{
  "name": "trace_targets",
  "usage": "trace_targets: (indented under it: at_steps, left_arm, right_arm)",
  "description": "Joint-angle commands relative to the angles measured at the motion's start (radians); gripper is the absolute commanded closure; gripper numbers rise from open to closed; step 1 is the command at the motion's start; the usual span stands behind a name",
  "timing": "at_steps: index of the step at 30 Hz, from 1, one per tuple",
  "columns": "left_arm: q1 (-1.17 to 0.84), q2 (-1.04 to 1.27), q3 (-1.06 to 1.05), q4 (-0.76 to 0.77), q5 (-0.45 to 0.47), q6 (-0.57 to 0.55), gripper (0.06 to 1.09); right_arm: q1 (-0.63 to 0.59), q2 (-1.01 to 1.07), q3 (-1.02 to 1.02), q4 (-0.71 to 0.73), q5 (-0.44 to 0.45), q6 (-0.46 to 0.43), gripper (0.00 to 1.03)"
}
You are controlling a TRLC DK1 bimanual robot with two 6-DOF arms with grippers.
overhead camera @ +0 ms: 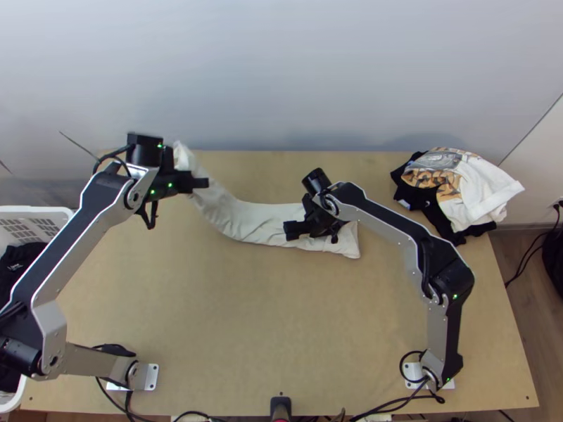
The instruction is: Fold the t-shirt
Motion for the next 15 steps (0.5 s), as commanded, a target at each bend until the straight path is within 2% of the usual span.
trace_targets:
  at_steps: [1, 6, 15]
  left_arm:
    - [-0.108, -0.001, 0.141, -0.034, 0.011, -0.052, 1.04]
    - [-0.166, 0.028, 0.190, -0.034, 0.011, -0.083, 1.04]
    - [-0.296, 0.100, 0.222, -0.031, 0.010, -0.092, 1.04]
  right_arm:
    - [-0.045, -0.071, -0.036, -0.011, -0.003, 0.009, 0.05]
    - [-0.100, -0.194, -0.072, -0.036, -0.032, 0.009, 0.05]
    - [-0.195, -0.387, -0.018, -0.185, -0.110, -0.014, 0.04]
